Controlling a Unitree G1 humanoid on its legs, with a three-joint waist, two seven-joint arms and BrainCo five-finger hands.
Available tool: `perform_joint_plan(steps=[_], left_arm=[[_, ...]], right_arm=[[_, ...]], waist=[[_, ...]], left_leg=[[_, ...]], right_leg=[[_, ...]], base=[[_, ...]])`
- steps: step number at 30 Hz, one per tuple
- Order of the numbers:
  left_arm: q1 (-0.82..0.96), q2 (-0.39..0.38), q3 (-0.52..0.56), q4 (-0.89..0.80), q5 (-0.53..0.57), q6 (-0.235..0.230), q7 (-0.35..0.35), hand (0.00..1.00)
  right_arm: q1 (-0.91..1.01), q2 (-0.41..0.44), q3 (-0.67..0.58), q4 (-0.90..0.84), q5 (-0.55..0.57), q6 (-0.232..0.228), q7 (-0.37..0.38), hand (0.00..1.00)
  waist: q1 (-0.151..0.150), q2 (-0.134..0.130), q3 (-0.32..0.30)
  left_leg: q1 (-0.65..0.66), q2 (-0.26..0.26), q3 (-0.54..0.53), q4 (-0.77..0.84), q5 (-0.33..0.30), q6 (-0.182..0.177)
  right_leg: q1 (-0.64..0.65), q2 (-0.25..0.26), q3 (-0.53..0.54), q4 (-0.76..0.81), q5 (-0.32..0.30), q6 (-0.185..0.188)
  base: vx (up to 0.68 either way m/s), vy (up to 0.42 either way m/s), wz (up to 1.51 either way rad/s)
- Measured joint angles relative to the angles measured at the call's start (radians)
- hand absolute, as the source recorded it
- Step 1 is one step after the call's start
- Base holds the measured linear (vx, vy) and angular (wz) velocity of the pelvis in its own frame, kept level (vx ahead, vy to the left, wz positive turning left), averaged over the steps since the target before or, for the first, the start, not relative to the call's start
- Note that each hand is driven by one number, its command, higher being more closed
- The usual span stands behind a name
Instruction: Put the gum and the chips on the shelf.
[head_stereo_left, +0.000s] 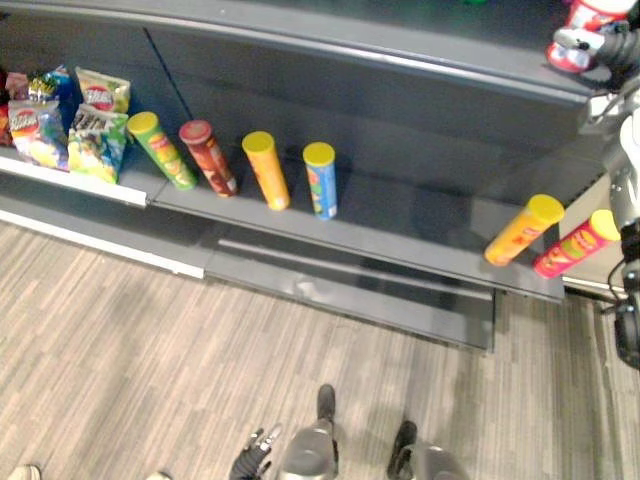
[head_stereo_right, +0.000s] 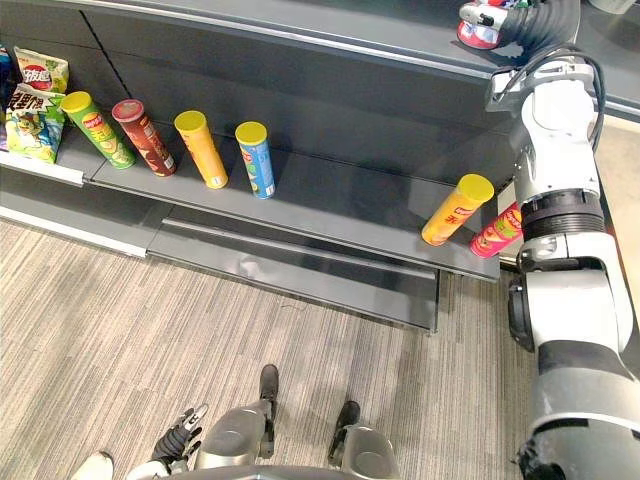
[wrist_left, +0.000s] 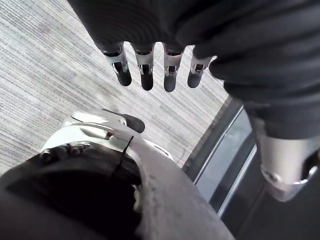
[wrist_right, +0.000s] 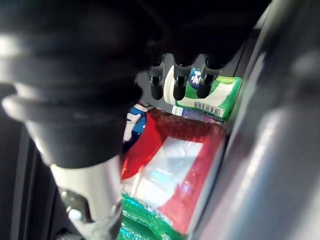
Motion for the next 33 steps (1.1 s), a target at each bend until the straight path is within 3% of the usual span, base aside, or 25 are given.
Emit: perform_joint_plan(steps=[16,22,26,33], left_arm=[[0.001,0.000,0.002,-0.001,0.008,0.000,0.000,0.00],[0.008,-0.001,0.011,0.014,0.017,0.009,0.000,0.00],[0.012,0.002,0.013,0.048,0.018,0.007,0.001,0.00],[0.022,-0.001,0.022,0.075,0.018,0.004,0.004,0.00]], right_arm=[[0.034,0.033,0.010,-0.054,0.002,-0.028,-0.007,0.00],[0.039,0.062,0.010,-0.160,0.002,-0.042,-0.007,0.00],[0.059,0.063,0.008,-0.262,-0.002,-0.093,-0.049,0.00],[0.089,0.072,0.001,-0.413,-0.042,-0.159,-0.123,0.00]], waist=[[-0.001,-0.016,-0.012],[-0.022,-0.024,-0.040],[-0.026,-0.033,-0.102],[-0.044,-0.036,-0.142]], left_leg=[[0.007,0.013,0.024,0.000,0.003,0.004],[0.021,0.018,0.026,-0.001,0.002,0.002],[0.022,0.024,0.037,-0.001,-0.003,-0.004],[0.037,0.034,0.051,-0.001,-0.005,-0.007]], right_leg=[[0.031,0.023,0.016,-0.079,0.042,0.001],[0.050,0.030,0.017,-0.098,0.044,0.001],[0.052,0.039,0.032,-0.116,0.050,-0.001],[0.067,0.050,0.044,-0.139,0.058,-0.008]], base=[[0.01,-0.001,-0.04],[0.03,-0.008,-0.02],[0.04,-0.012,-0.09],[0.00,-0.005,-0.07]])
